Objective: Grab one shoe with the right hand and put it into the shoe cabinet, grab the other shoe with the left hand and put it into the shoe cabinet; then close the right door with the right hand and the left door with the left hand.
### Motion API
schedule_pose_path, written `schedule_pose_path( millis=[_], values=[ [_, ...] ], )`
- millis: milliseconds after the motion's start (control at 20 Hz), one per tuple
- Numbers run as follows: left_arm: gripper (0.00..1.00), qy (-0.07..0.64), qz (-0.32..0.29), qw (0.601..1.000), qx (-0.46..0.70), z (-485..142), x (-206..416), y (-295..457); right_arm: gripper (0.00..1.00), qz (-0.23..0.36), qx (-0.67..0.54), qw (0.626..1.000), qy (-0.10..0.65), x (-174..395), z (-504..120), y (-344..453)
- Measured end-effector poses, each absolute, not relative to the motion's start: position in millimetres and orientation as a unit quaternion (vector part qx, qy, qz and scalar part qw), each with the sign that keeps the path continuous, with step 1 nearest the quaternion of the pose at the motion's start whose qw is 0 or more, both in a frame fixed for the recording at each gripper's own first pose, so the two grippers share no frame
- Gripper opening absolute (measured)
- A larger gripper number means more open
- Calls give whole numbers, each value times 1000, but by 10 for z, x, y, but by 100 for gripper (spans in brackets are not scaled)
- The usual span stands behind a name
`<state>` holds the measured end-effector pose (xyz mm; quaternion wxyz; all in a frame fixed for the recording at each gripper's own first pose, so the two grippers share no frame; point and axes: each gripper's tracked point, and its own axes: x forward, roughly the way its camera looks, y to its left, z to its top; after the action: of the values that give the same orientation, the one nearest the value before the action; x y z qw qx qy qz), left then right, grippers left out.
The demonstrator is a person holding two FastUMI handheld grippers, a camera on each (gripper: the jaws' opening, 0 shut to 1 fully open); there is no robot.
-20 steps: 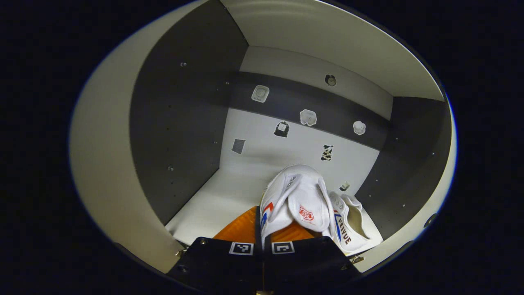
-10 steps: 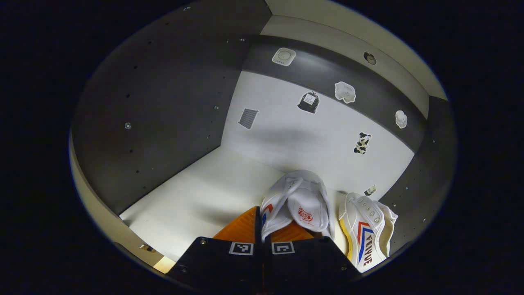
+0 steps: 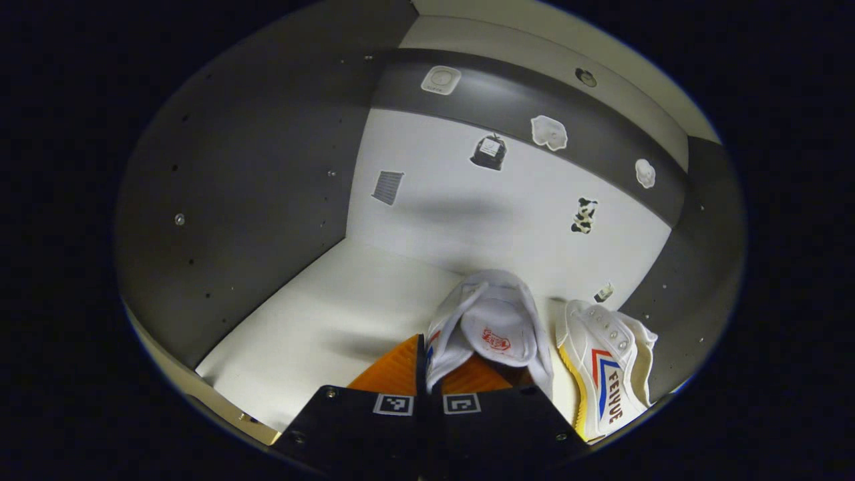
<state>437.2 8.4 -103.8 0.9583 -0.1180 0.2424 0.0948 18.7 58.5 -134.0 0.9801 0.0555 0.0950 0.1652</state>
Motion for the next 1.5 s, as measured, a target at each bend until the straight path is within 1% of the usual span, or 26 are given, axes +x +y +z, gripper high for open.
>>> schedule_pose_path(
  millis=[100,200,250,300,350,400,450,550,600,700,750,850,900,1000,1150,1300,1400,1500],
  values=[
    [3,237,82,959,-128,-1020,4376,59,98,162,52,981,94,173,-1326,590],
    [9,234,65,960,-136,-992,4356,22,98,168,53,980,95,155,-1313,621],
    [14,237,57,961,-132,-975,4332,-5,98,171,54,979,95,127,-1302,627],
    [15,236,49,962,-127,-951,4303,-48,99,170,54,980,93,106,-1279,624],
    [24,229,45,966,-111,-905,4266,-39,99,168,54,980,90,100,-1251,609],
    [21,198,47,974,-95,-816,4302,-4,99,165,54,981,86,88,-1218,598],
    [46,186,59,977,-89,-788,4337,31,99,164,53,982,83,70,-1193,596],
    [76,200,74,974,-74,-809,4112,48,99,165,45,982,79,21,-1176,586],
    [80,192,82,976,-61,-758,4082,69,99,161,44,983,77,7,-1164,561],
    [85,177,88,980,-35,-636,3951,63,99,162,48,983,74,-26,-1147,559],
    [92,172,86,981,-31,-579,3843,36,99,163,49,983,74,-43,-1137,557],
    [96,151,78,985,-24,-397,3657,-19,98,161,45,983,76,-59,-1128,547],
    [96,134,75,988,-11,-294,3559,-11,99,160,42,983,74,-67,-1109,553],
    [96,127,69,990,7,-173,3321,-24,99,159,38,984,71,-95,-1069,581],
    [97,101,34,994,16,92,2960,-157,99,162,31,984,64,-150,-977,642],
    [97,66,17,997,33,346,2479,-202,99,156,21,986,53,-159,-847,630],
    [96,50,24,998,43,439,2152,-134,98,151,14,987,46,-147,-753,600],
    [96,49,34,997,50,449,1822,-34,98,147,11,988,44,-133,-671,569]
  ],
)
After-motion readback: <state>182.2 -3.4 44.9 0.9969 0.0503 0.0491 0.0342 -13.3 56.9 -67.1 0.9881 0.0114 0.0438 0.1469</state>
